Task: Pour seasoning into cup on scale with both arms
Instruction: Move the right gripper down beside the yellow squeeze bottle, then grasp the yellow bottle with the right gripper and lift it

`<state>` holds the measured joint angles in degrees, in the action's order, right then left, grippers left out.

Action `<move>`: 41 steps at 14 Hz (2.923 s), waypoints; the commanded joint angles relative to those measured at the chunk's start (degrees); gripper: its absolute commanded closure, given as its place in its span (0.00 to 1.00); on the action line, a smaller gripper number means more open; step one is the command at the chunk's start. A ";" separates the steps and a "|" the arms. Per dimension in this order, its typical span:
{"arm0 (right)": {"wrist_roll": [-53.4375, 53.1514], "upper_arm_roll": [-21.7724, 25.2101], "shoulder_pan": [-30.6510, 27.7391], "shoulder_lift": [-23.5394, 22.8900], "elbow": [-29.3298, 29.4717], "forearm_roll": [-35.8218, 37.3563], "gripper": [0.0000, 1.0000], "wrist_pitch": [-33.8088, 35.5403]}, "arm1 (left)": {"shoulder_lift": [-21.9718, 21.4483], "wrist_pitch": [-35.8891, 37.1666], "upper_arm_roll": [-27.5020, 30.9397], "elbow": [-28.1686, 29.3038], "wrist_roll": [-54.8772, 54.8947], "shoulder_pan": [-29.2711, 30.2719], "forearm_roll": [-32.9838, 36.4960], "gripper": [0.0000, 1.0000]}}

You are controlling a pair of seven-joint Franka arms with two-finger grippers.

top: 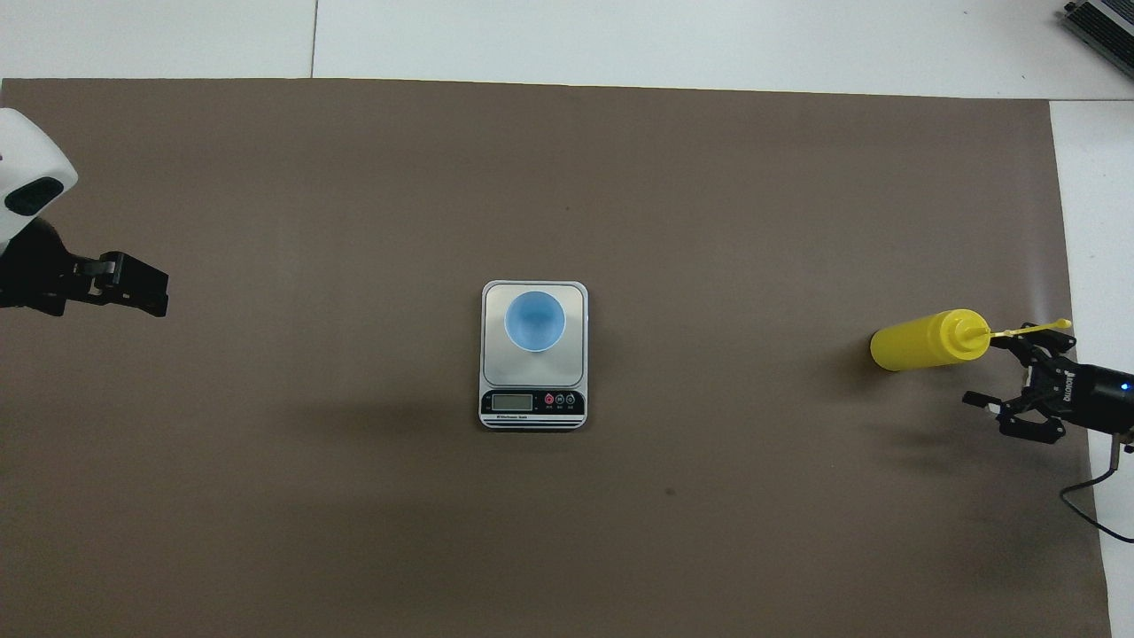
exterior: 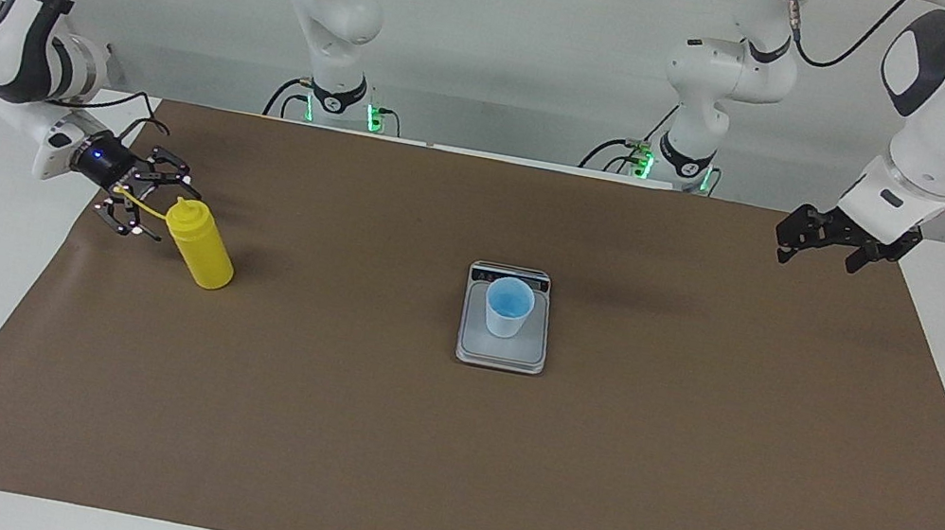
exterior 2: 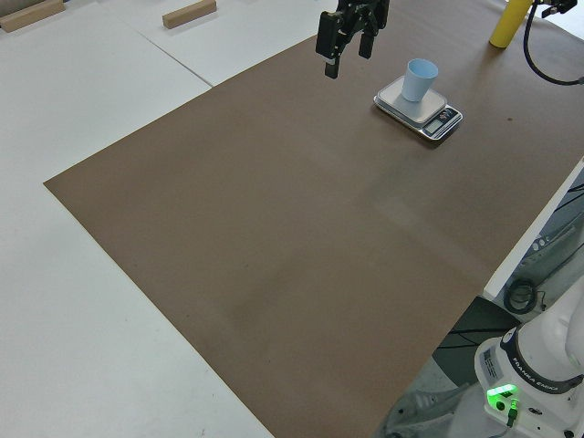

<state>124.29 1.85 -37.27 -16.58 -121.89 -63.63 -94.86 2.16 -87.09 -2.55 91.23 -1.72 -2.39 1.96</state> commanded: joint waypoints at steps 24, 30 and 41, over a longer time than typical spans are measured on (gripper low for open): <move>7.20 -0.26 7.13 -3.63 -0.63 -9.76 0.00 -3.57 | -1.72 -1.15 0.27 2.20 -0.04 0.55 0.58 0.00; 7.20 -0.26 7.83 -3.63 -0.54 -10.55 0.44 -3.75 | -1.72 -1.15 0.27 2.20 -0.04 0.55 0.58 0.00; 4.56 -0.35 16.69 1.28 1.22 -11.52 0.62 -7.78 | -1.72 -1.15 0.27 2.19 -0.04 0.55 0.58 0.00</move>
<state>130.04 1.62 -22.77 -18.60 -120.03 -73.32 -100.45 2.16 -87.10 -2.21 91.26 -1.73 -2.06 1.96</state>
